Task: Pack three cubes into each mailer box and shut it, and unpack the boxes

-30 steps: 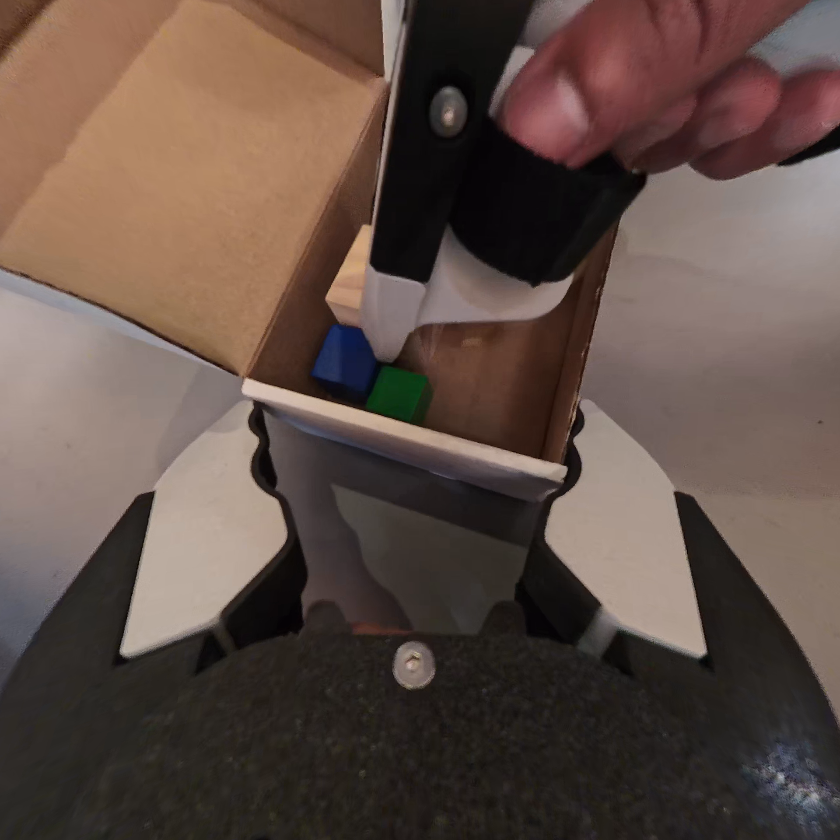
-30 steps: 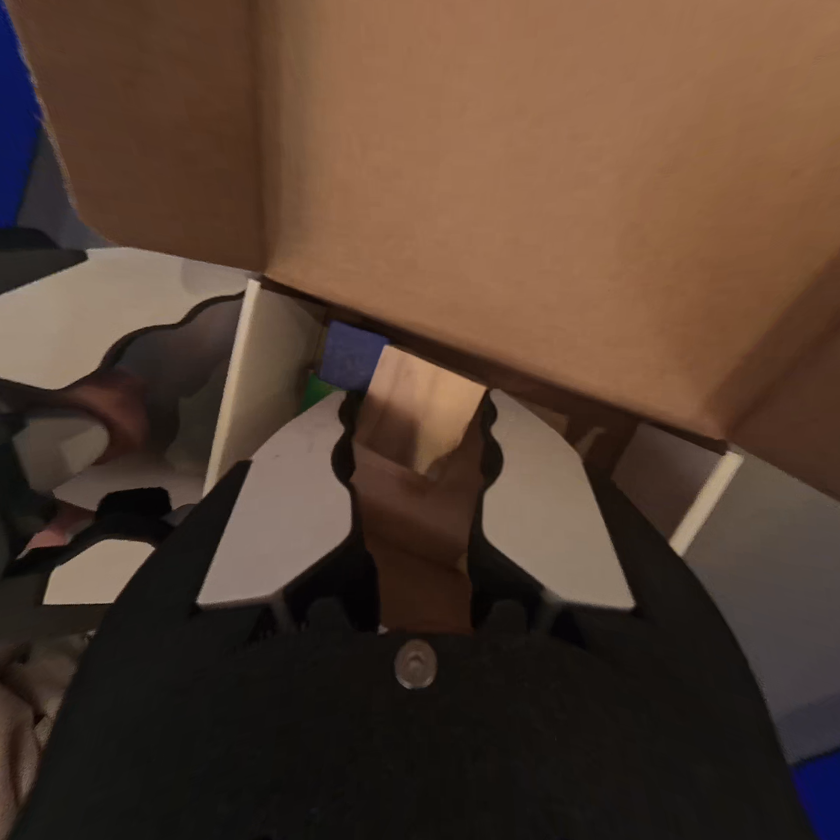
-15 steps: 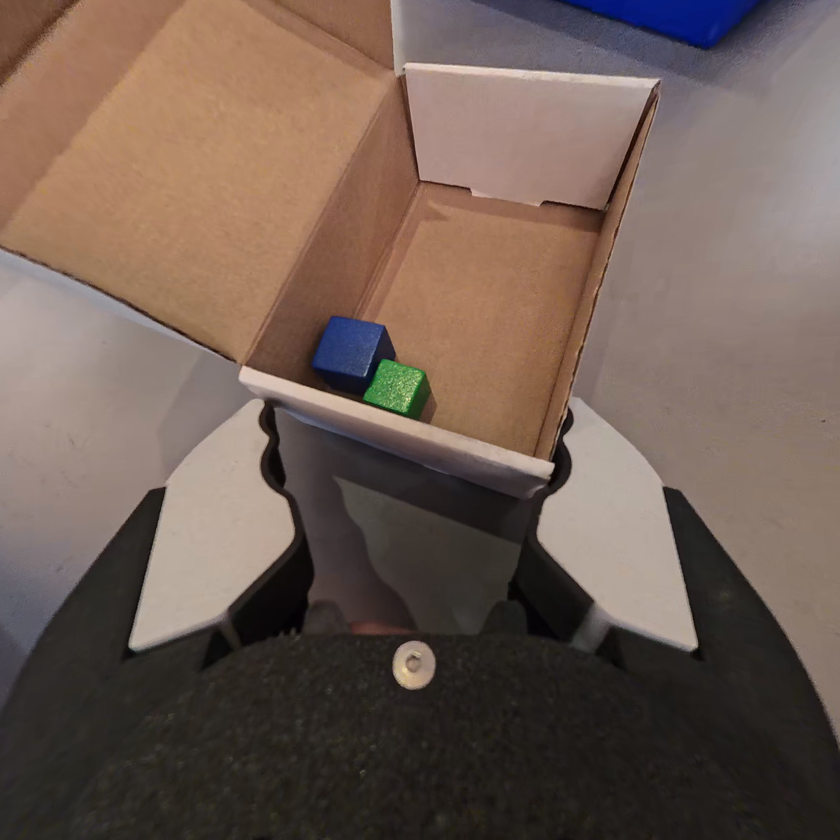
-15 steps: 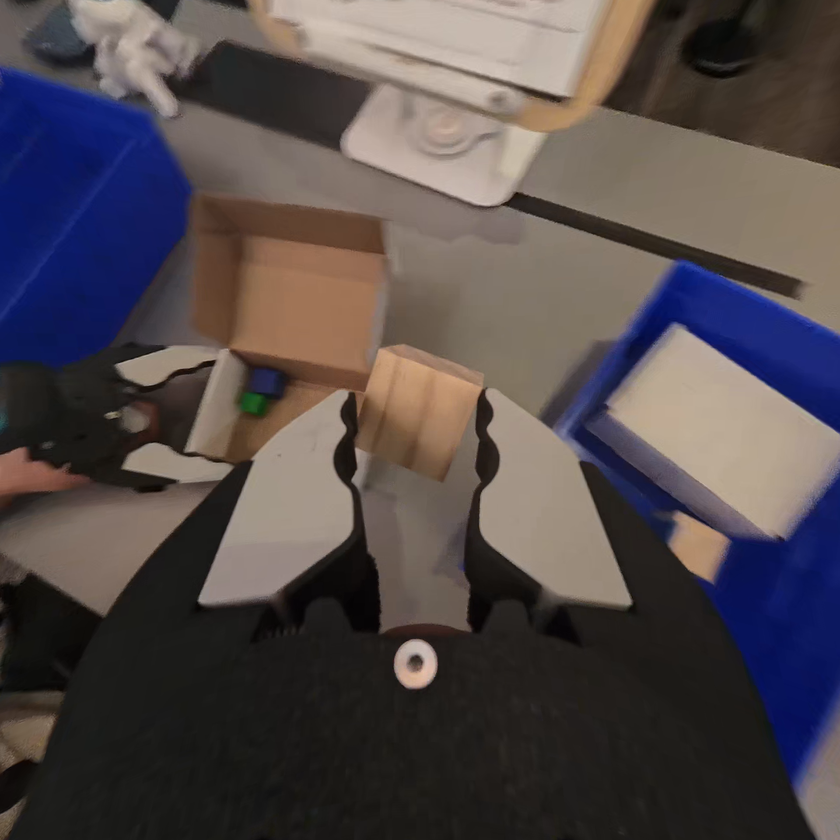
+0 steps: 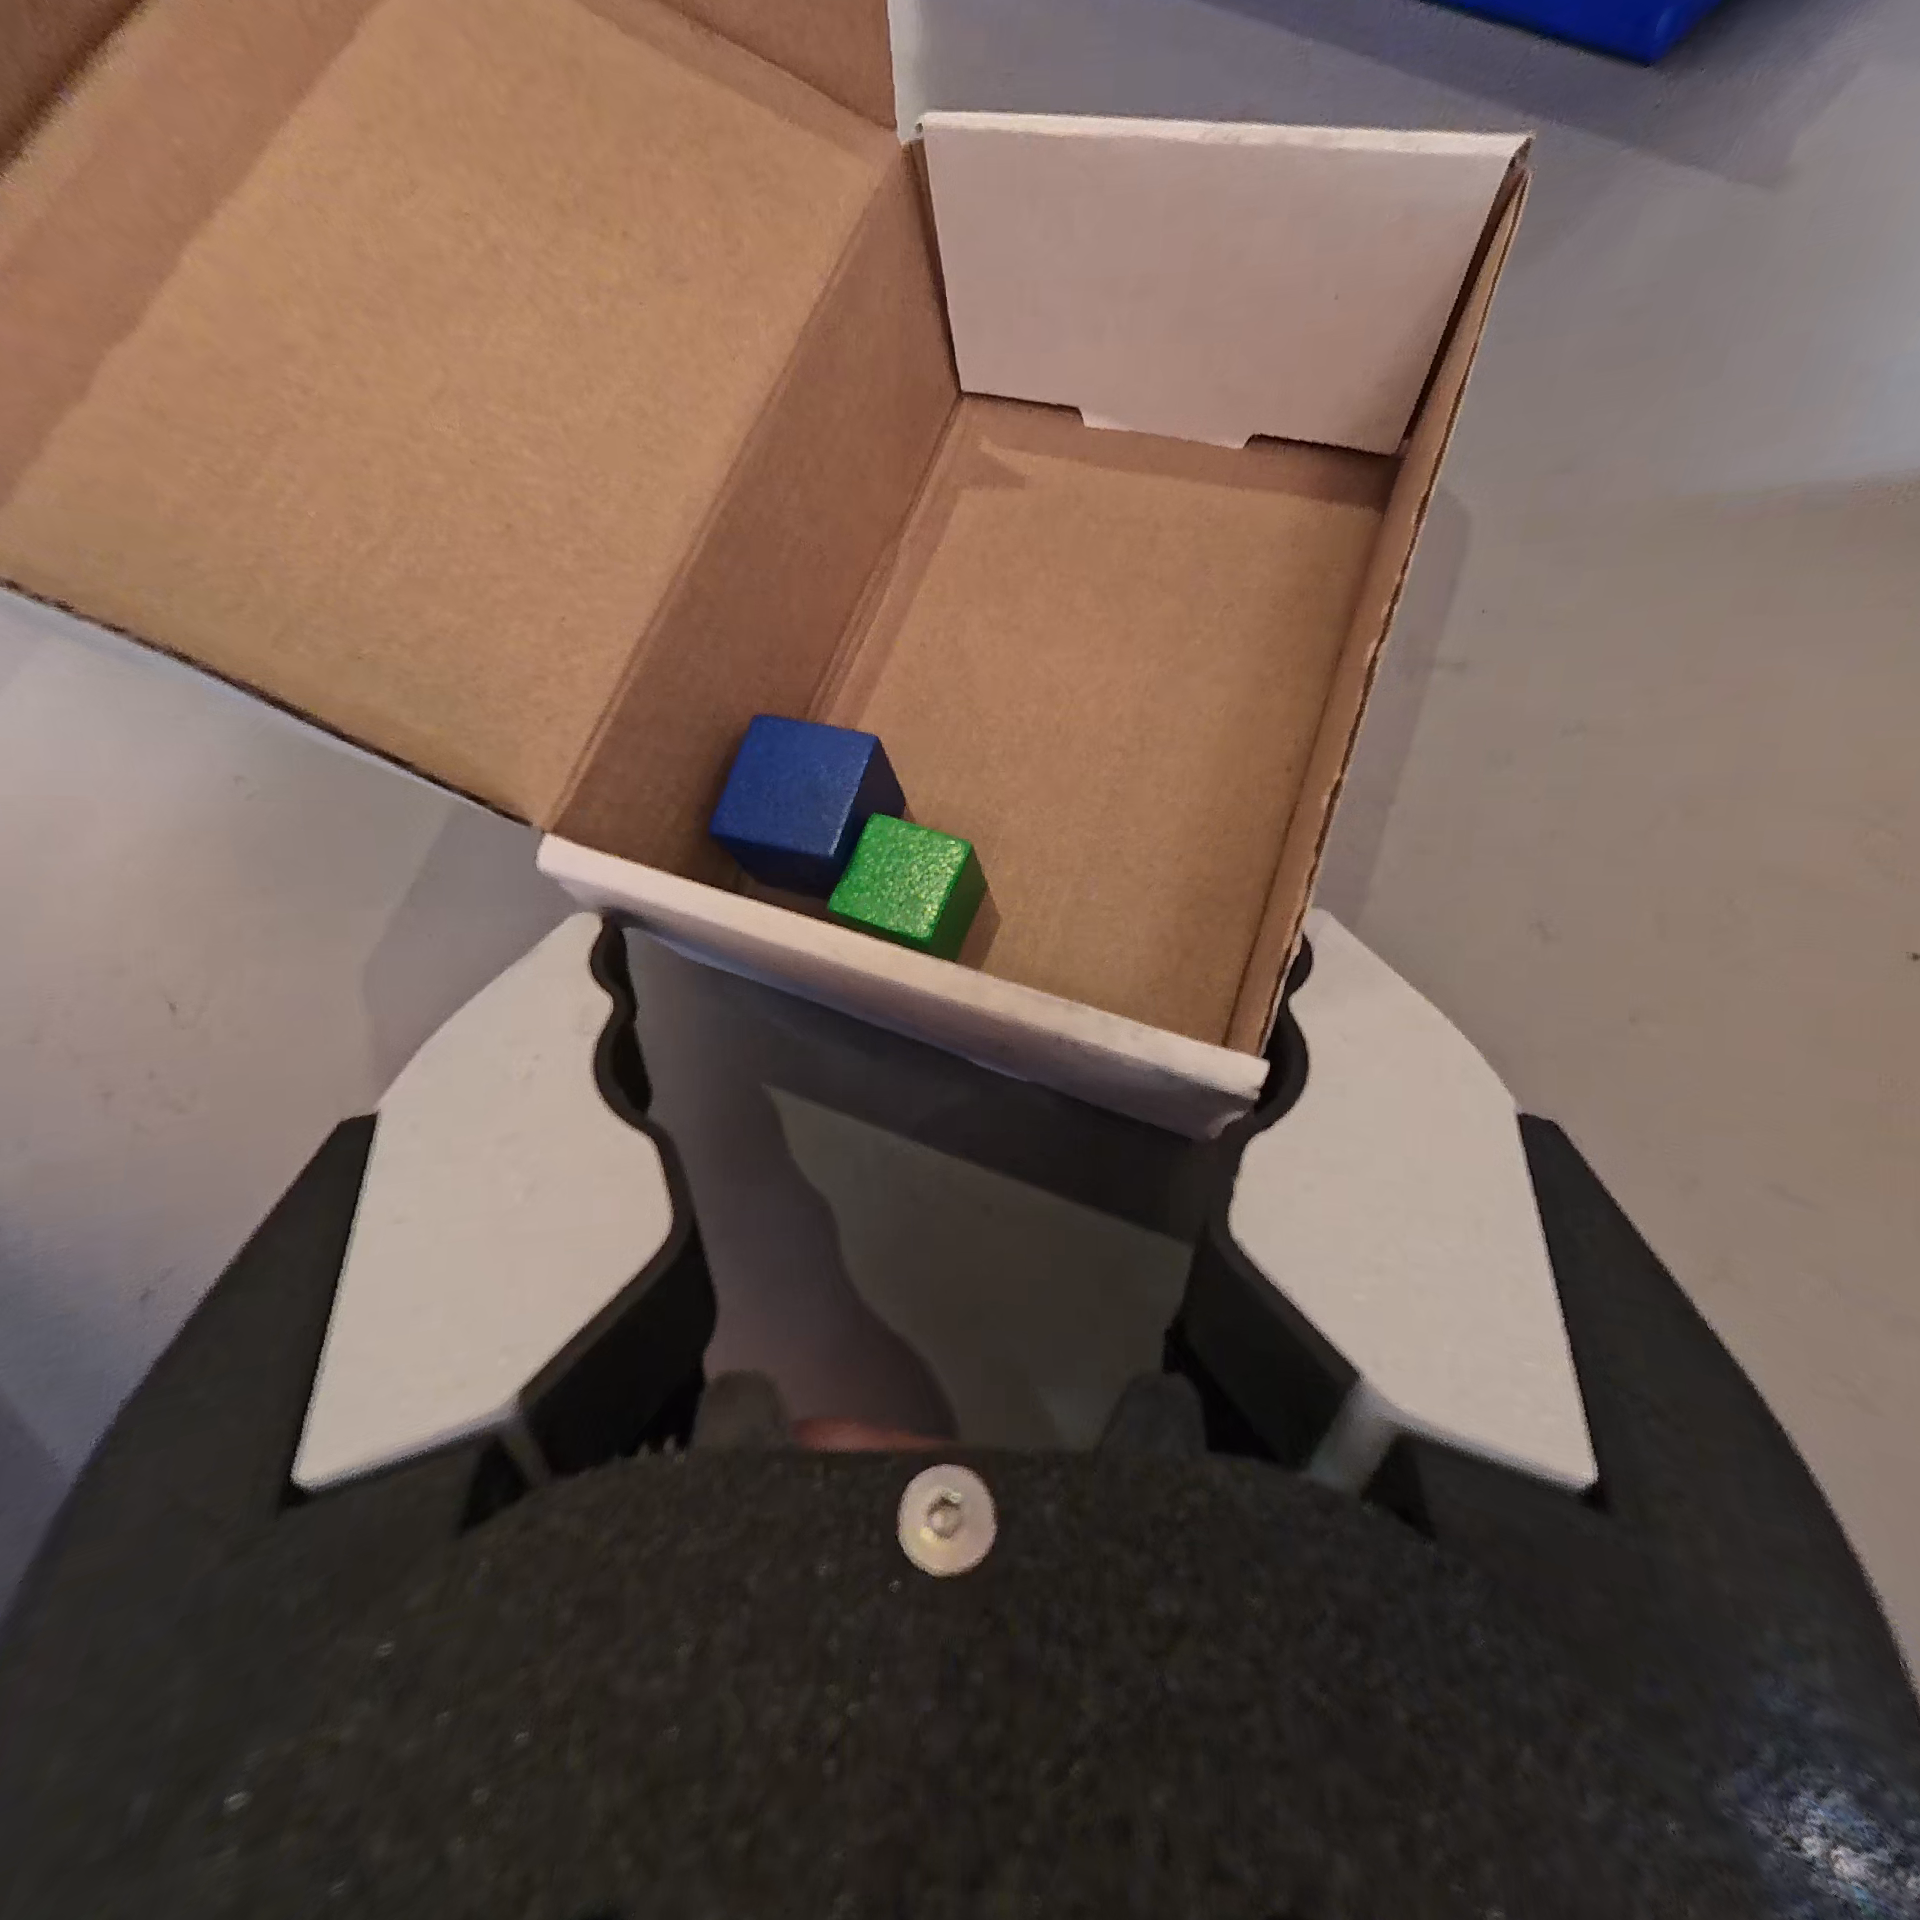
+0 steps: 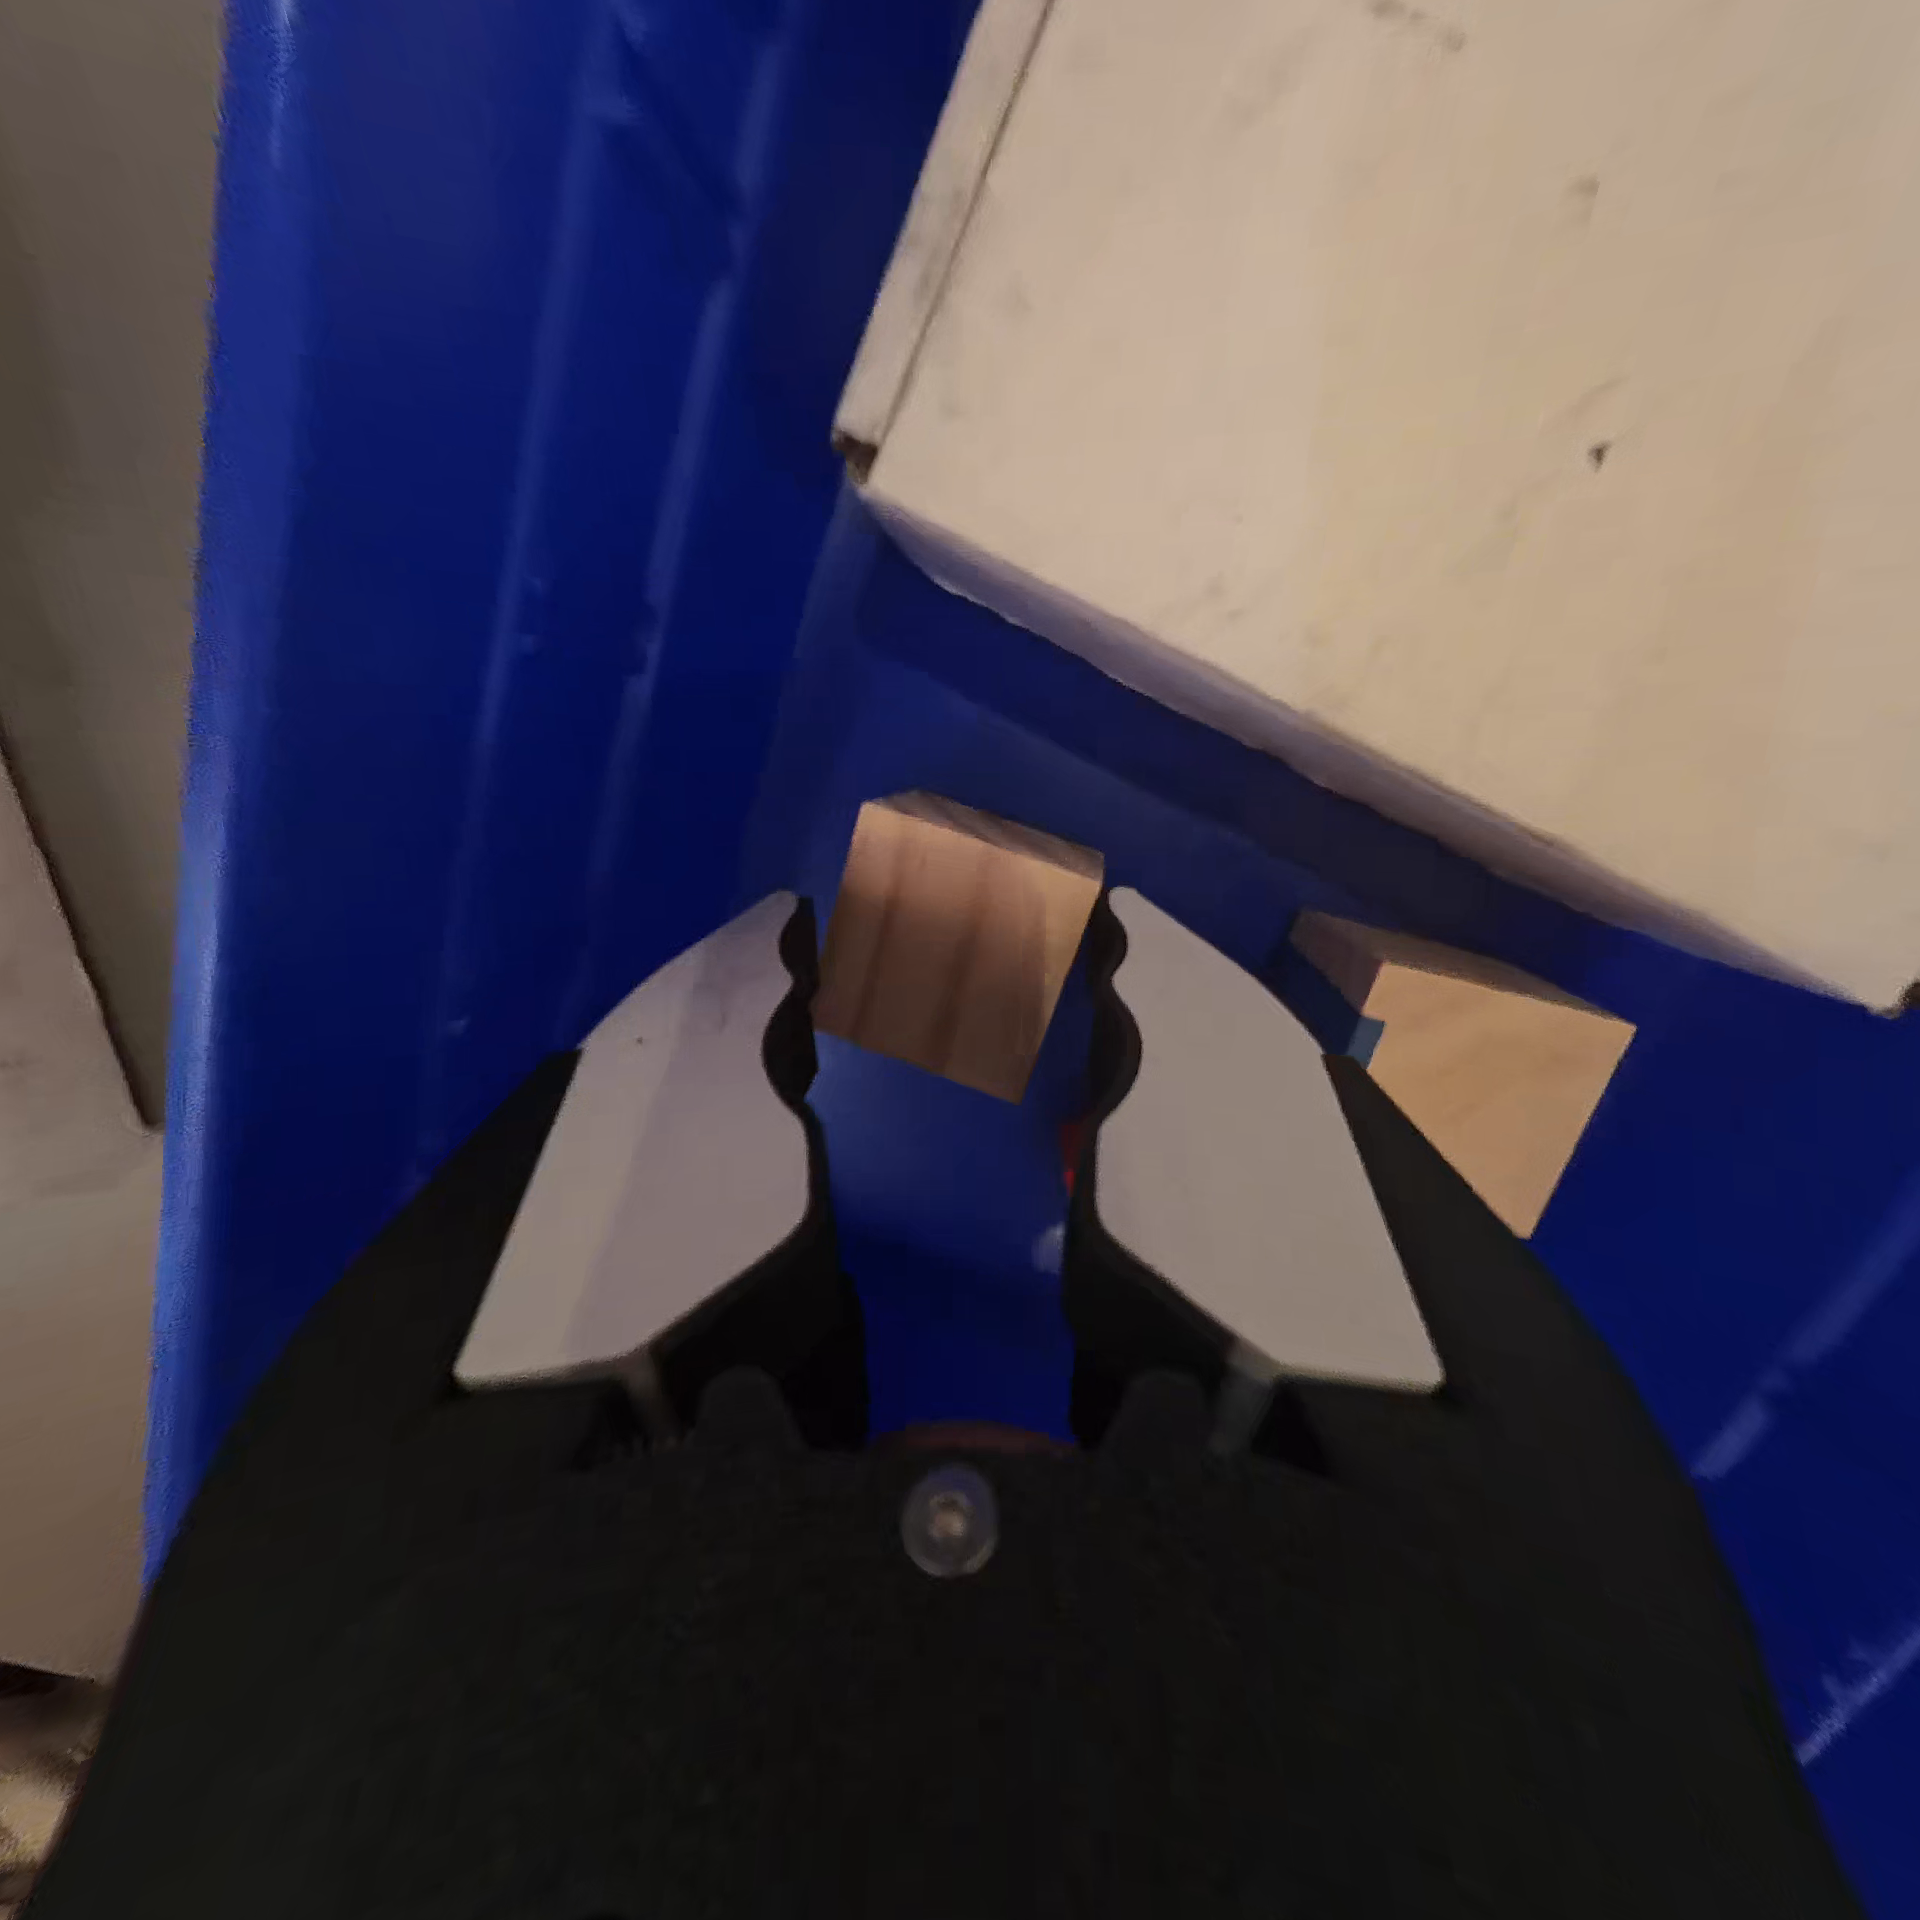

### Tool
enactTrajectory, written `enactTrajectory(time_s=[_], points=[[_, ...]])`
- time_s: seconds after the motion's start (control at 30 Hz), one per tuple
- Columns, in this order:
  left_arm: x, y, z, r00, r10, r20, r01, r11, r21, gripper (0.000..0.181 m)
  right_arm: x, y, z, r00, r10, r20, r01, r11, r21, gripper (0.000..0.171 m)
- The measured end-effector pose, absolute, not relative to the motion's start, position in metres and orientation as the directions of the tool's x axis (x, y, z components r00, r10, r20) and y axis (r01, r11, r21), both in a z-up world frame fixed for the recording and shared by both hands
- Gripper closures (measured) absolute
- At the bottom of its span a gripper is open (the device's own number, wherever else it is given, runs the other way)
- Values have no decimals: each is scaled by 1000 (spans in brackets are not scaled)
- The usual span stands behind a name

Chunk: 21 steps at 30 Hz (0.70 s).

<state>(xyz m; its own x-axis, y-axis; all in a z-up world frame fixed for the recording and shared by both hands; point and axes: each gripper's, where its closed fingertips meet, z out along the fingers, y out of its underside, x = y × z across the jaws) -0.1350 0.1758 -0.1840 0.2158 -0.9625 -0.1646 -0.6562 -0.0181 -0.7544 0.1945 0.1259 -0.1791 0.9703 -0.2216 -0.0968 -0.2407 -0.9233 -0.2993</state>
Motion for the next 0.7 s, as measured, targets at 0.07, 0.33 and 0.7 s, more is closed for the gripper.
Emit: enactTrajectory(time_s=[0.07,0.33,0.7], points=[[-135,176,-184,216,-962,-167,-657,-17,-753,67,195,126,-179,966,-230,-119,-256,-918,-302,122],[-135,176,-185,216,-963,-162,-660,-22,-751,67,162,134,-58,980,-198,-23,-175,-801,-572,112],[-135,176,-186,215,-961,-171,-668,-17,-744,67,-90,192,-128,960,244,-138,149,-861,-486,111]])
